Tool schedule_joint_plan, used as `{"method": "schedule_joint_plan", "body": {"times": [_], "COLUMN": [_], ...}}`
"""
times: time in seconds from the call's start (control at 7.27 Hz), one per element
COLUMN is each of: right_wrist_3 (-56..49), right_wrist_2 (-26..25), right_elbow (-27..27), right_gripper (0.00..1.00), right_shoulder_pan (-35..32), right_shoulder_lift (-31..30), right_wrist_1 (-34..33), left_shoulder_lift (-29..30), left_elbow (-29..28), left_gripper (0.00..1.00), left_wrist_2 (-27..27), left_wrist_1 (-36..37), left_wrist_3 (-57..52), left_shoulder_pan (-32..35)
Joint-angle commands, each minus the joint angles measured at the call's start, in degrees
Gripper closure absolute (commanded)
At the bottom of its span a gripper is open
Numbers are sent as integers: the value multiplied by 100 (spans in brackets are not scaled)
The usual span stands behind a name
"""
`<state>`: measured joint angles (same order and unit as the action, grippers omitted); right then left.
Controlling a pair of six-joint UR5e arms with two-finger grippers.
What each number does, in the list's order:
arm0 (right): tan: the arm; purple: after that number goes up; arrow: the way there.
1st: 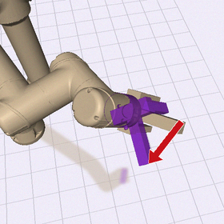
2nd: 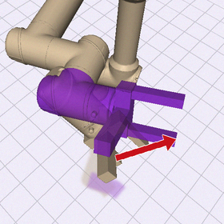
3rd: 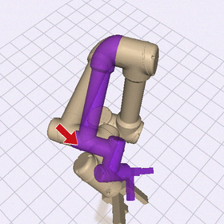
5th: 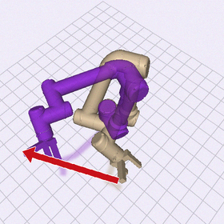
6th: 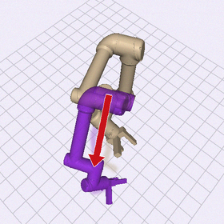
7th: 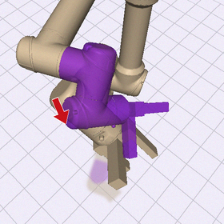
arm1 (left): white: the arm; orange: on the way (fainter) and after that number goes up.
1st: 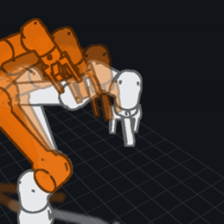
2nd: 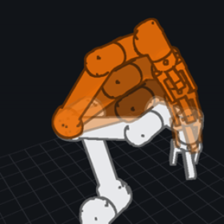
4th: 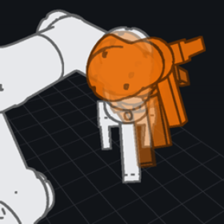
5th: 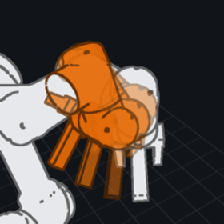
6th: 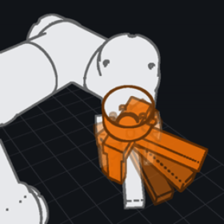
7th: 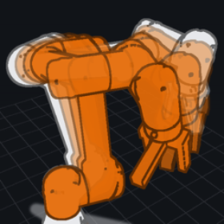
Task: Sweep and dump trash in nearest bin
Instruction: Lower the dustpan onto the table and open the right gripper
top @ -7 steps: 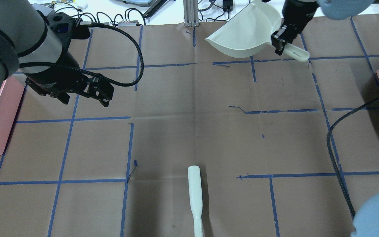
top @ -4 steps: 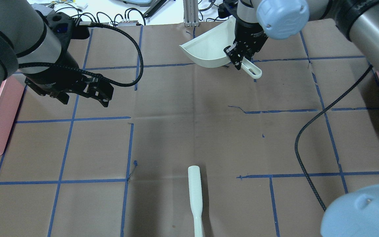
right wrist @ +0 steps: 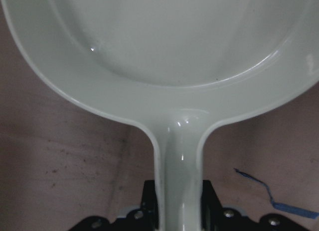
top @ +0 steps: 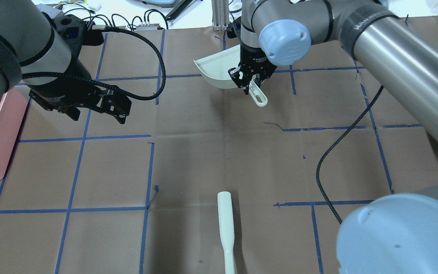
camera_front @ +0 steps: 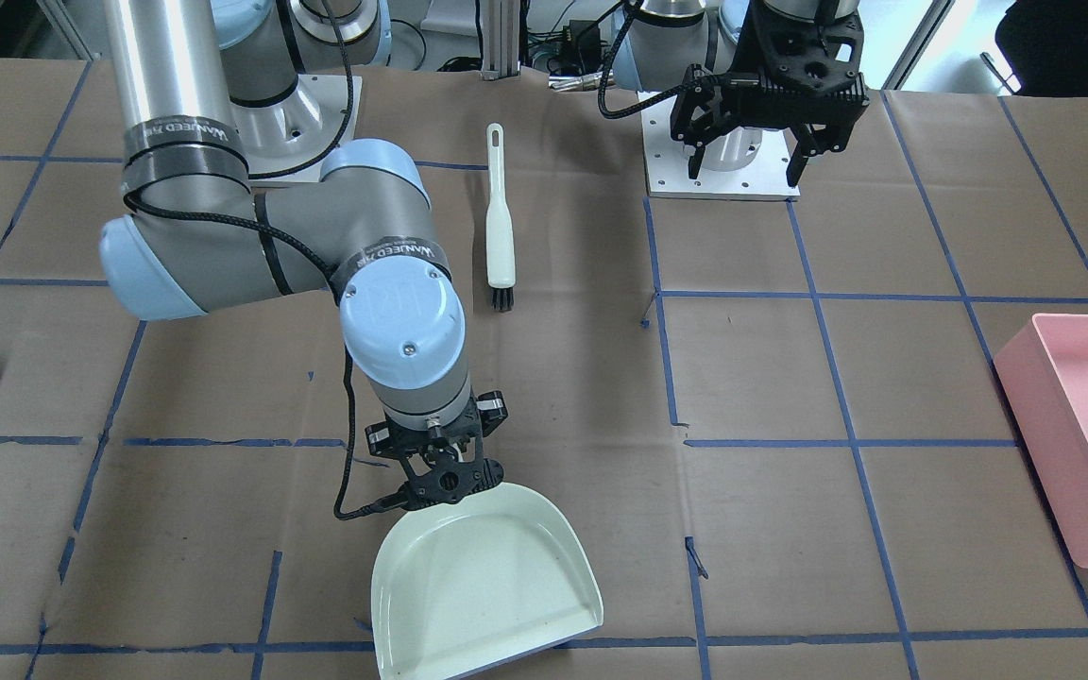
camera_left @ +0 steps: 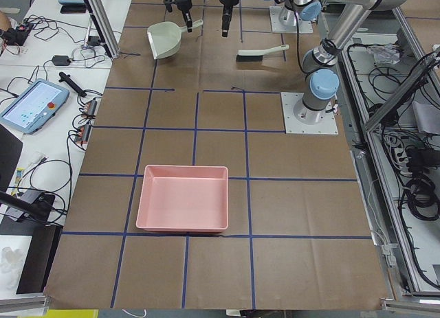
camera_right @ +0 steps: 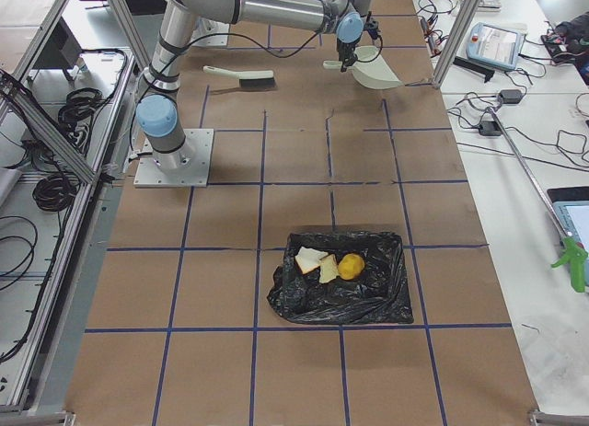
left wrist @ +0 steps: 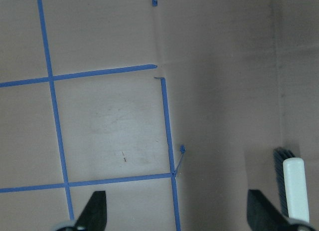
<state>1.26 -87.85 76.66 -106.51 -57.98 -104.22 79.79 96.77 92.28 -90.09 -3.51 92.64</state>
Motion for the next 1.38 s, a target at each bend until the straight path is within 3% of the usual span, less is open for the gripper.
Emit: {"method": "schedule_joint_plan", "body": {"times": [0.0, 0.41, 1.24], "right_wrist_3": [784, 797, 1025], "right_wrist_2": [144, 434, 435], "right_elbow": [7, 60, 60], "right_gripper": [100, 100, 99], "right_shoulder_pan": [-116, -116, -116], "right_shoulder_lift": [199, 270, 261], "right_wrist_1": [-81, -20, 323], "left_shoulder_lift": [10, 28, 2], "left_elbow": [0, 9, 62], "left_gripper": [0, 0, 0], "left_wrist_2": [1, 10, 1], "left_wrist_1": [0, 0, 0], "left_wrist_3": [0, 0, 0], "left_shoulder_pan": [0, 0, 0]}}
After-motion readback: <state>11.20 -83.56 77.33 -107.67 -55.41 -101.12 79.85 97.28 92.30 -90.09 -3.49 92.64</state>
